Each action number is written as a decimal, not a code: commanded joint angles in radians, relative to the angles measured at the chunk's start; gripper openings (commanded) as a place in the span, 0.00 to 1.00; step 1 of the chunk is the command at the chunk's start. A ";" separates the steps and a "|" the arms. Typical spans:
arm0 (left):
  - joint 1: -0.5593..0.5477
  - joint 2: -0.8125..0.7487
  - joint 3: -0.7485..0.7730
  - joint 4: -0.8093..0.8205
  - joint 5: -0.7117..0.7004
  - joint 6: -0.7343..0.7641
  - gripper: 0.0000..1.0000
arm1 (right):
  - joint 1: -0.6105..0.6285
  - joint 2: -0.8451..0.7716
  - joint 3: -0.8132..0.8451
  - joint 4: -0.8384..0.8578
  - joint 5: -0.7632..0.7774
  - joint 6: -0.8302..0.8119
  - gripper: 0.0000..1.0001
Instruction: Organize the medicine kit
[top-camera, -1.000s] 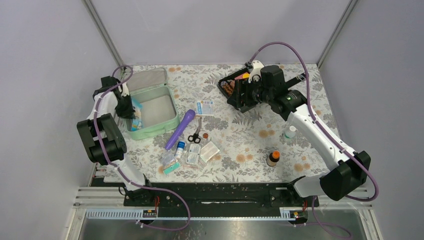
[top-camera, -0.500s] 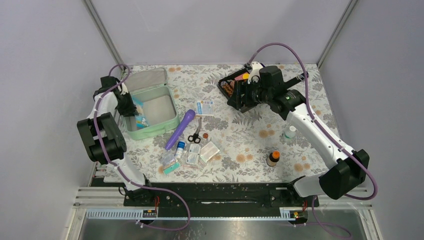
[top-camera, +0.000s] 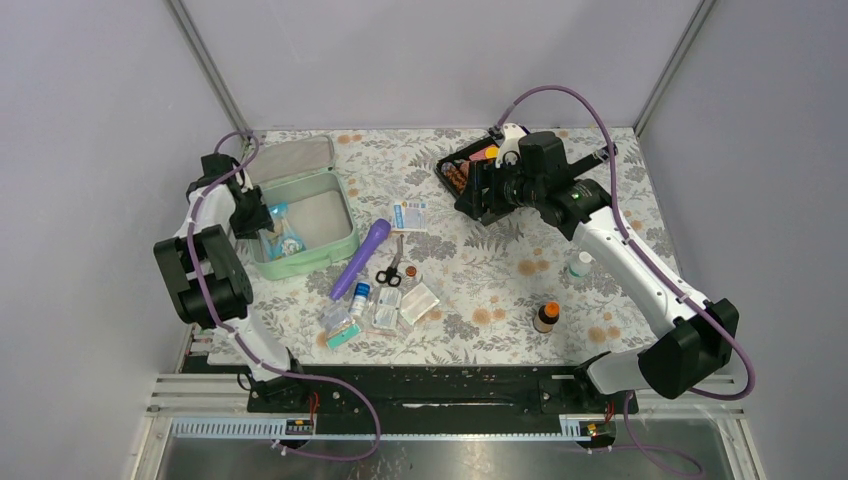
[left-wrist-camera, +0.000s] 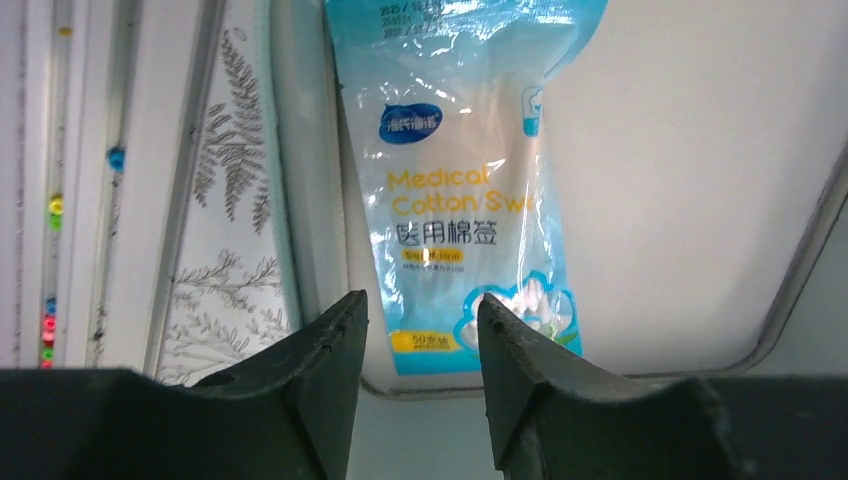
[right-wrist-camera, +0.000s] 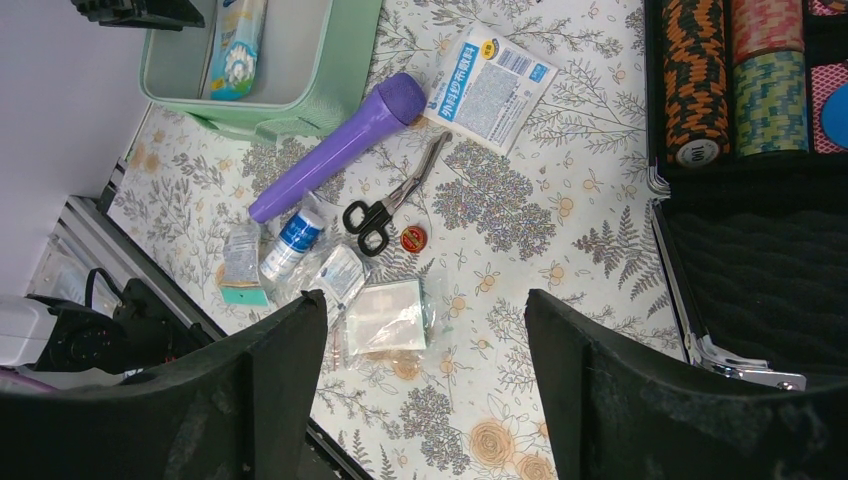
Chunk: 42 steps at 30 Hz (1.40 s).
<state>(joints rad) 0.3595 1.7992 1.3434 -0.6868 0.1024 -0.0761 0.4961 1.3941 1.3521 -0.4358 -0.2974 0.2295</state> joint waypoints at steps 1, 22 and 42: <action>0.007 -0.119 0.000 0.006 -0.064 0.015 0.45 | -0.005 0.000 0.007 0.006 0.007 -0.017 0.79; -0.391 -0.592 -0.278 0.131 0.577 0.144 0.68 | -0.005 -0.297 -0.189 -0.627 -0.044 -0.819 0.79; -0.549 -0.602 -0.423 0.065 0.379 0.181 0.69 | -0.005 -0.316 -0.331 -0.647 0.145 -0.950 0.79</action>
<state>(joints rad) -0.1474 1.2472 0.9161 -0.5674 0.5068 -0.0296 0.4942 1.0561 0.9550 -1.1023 -0.1612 -0.7036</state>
